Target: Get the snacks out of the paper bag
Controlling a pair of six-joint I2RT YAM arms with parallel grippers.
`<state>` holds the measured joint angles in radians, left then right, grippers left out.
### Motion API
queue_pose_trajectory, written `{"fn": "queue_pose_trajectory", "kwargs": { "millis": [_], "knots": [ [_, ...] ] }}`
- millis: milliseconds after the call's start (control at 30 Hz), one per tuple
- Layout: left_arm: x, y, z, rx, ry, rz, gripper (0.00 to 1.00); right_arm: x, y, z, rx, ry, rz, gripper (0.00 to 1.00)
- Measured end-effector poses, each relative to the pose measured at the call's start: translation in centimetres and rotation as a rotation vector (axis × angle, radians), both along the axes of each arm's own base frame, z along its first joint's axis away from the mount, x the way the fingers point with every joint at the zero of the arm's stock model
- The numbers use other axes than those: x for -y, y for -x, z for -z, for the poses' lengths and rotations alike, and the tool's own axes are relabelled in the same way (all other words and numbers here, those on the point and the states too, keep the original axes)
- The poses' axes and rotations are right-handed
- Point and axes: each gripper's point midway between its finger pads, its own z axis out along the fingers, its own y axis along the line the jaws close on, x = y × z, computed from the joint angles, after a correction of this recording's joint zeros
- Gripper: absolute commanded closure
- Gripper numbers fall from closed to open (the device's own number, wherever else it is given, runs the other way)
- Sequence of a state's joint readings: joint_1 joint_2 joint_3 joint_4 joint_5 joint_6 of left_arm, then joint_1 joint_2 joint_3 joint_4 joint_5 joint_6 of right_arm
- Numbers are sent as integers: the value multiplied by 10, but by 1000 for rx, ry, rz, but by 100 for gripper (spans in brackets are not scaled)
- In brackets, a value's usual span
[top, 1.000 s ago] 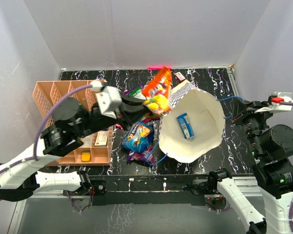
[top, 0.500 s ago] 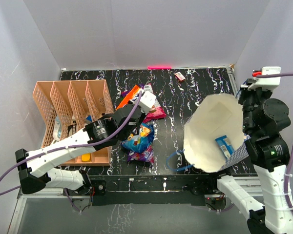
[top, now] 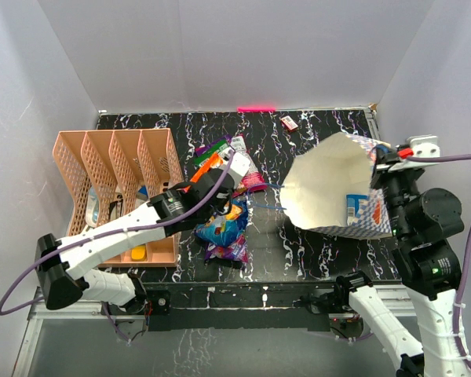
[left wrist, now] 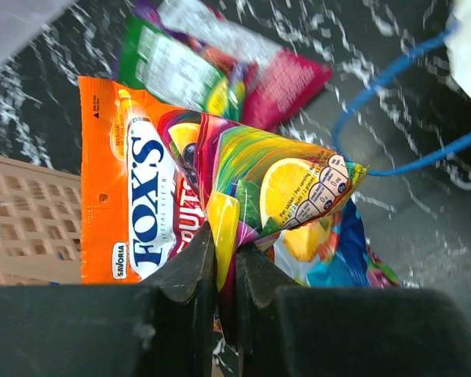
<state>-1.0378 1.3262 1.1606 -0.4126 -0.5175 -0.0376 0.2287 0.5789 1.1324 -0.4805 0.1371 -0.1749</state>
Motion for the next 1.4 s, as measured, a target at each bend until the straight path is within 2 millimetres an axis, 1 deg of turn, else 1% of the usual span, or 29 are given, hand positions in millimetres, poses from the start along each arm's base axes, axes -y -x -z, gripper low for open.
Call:
{"fn": "queue_pose_trajectory", "kwargs": {
  "millis": [67,133,233,300,367,467,633,733,767,800,1000,1067,1233,1300,1333,1400],
  "knots": [
    [3,4,19,-52,-35,21,100,-13,-3,18,-65,-30,-64,92],
    [4,9,33,-94,-56,30,100,-23,-4,37,-140,-52,-109,92],
    [5,16,42,-144,-55,39,100,-34,-4,55,-222,-74,-155,92],
    [7,20,45,-165,-37,43,100,-37,-2,62,-253,-82,-173,92],
    [10,24,51,-189,-19,45,100,-40,1,64,-264,-92,-187,92],
    [10,30,62,-225,-7,42,100,-39,8,62,-255,-100,-193,92],
    [14,31,71,-243,19,33,100,-35,17,48,-209,-110,-184,92],
    [18,30,78,-256,21,29,97,-32,20,41,-185,-114,-173,92],
    [19,30,81,-260,25,29,94,-31,22,40,-179,-115,-170,92],
    [20,31,84,-263,31,29,90,-31,22,39,-176,-116,-168,92],
    [23,34,94,-285,74,12,81,-29,25,37,-164,-118,-162,92],
    [25,35,96,-292,89,4,75,-29,25,37,-164,-118,-162,92],
    [24,36,97,-304,104,-14,50,-28,27,36,-160,-116,-161,92],
    [21,38,94,-308,106,-14,38,-27,29,36,-156,-112,-156,92],
    [21,39,91,-306,112,-10,34,-26,30,35,-152,-111,-153,92],
    [22,41,78,-294,151,5,25,-24,34,35,-144,-107,-151,92]
  ]
}}
